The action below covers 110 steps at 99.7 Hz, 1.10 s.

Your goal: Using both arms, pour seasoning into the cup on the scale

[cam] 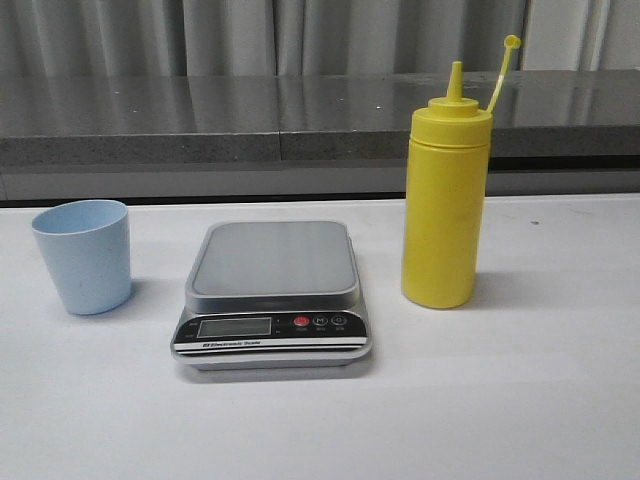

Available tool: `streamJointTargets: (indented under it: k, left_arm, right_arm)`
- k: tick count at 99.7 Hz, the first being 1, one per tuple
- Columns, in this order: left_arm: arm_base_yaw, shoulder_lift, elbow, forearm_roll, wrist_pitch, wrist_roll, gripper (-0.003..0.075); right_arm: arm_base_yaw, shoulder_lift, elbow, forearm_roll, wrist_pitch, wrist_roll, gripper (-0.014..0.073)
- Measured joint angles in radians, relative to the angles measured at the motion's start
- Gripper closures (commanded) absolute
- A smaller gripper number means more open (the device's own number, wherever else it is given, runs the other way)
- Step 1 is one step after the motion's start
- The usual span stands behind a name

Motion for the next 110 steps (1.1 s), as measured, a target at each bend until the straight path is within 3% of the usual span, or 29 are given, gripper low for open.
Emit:
streamJointTargets:
  k: [69, 81, 100, 110]
  left_arm:
    - [0.000, 0.420, -0.296, -0.002, 0.243, 0.000, 0.0717]
    - [0.000, 0.479, -0.324, -0.002, 0.245, 0.000, 0.0587]
    - [0.000, 0.534, -0.342, -0.002, 0.241, 0.000, 0.0289]
    - [0.000, 0.549, -0.350, -0.005, 0.231, 0.000, 0.0250]
  right_arm:
    - [0.000, 0.000, 0.000, 0.000, 0.000, 0.000, 0.0662]
    - [0.000, 0.000, 0.000, 0.000, 0.000, 0.000, 0.0662]
    - [0.000, 0.000, 0.000, 0.000, 0.000, 0.000, 0.0662]
    - [0.000, 0.000, 0.000, 0.000, 0.000, 0.000, 0.0662]
